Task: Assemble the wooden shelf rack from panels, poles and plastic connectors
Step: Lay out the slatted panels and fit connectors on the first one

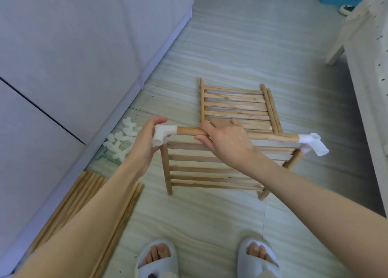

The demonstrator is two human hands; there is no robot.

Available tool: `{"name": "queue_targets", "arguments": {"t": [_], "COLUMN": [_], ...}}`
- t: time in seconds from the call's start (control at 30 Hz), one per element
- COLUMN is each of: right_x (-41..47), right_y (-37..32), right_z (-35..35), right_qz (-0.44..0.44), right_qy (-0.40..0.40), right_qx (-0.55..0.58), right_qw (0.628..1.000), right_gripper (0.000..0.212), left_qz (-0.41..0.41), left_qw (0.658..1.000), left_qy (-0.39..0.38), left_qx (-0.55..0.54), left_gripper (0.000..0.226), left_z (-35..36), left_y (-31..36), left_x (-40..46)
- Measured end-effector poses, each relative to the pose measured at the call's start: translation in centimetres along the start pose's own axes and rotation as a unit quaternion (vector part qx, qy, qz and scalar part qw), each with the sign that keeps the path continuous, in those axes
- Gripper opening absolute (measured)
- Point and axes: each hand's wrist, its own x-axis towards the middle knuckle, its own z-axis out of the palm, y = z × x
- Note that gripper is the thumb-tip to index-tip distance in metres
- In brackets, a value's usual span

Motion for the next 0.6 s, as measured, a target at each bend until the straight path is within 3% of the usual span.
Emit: {"name": "queue_targets", "arguments": {"t": [0.07,0.17,0.27,0.43,0.6], "right_x": [1.2,3.2,4.6,6.0,2.6], "right_y": [1.2,2.8,3.7,3.8,2.7], "right_z": [0.6,2.1,4.0,8.0,12.6], "right_qz": [0.034,0.052,0.064,0.100,0.104], "right_qy": [-0.008,-0.061,-0.106,-0.142,-0.202], "right_qx": [-0.008,0.012,0.022,0.038,0.076], "right_qw": [0.999,0.997,0.992,0.984,0.971], "right_gripper": [0.039,0.039,0.040,0.040,0.049], "left_qz": [0.003,-0.005,-0.009,-0.002,-0.097], "left_qw": [0.999,0.996,0.993,0.994,0.988], "left_qy": [-0.032,-0.083,-0.110,-0.022,-0.002], "left_qx": [0.006,0.032,0.043,0.110,0.118], "left_gripper": [0.039,0.063,0.052,0.024,0.028], "left_z": [-0.2,-0.4,-0.5,0.2,1.0], "left_y": [-1.6,-3.2,-4.4,-7.9,-11.7], "left_x": [0.2,1.0,2.2,5.0,7.6]}}
